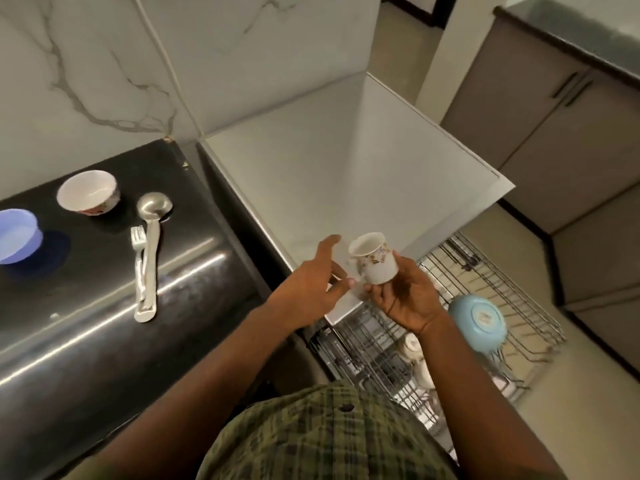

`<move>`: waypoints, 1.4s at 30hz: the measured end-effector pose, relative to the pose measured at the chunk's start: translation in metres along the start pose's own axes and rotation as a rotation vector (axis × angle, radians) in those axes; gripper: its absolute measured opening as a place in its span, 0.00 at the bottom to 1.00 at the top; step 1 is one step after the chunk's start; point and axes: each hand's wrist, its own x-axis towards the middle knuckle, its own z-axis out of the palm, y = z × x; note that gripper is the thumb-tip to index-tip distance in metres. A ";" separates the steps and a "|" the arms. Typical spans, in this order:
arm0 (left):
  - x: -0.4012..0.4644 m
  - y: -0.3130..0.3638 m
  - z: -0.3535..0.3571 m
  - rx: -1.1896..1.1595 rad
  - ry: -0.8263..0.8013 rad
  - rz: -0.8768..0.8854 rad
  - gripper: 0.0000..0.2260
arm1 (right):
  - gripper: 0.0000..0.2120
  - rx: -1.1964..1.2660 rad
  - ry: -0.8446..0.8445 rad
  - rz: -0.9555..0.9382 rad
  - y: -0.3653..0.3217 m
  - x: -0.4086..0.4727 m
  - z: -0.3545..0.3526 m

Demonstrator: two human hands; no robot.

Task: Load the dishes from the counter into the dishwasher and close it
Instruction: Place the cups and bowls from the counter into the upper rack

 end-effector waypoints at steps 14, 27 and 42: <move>0.044 0.046 0.073 1.013 -0.486 -0.115 0.30 | 0.19 0.017 0.721 -0.236 -0.010 -0.058 -0.116; 0.021 0.023 0.077 0.966 -0.447 -0.094 0.44 | 0.25 -1.532 0.764 0.005 0.039 0.028 -0.192; 0.018 0.023 0.082 0.968 -0.449 -0.121 0.51 | 0.20 -1.969 0.669 0.180 0.049 0.033 -0.210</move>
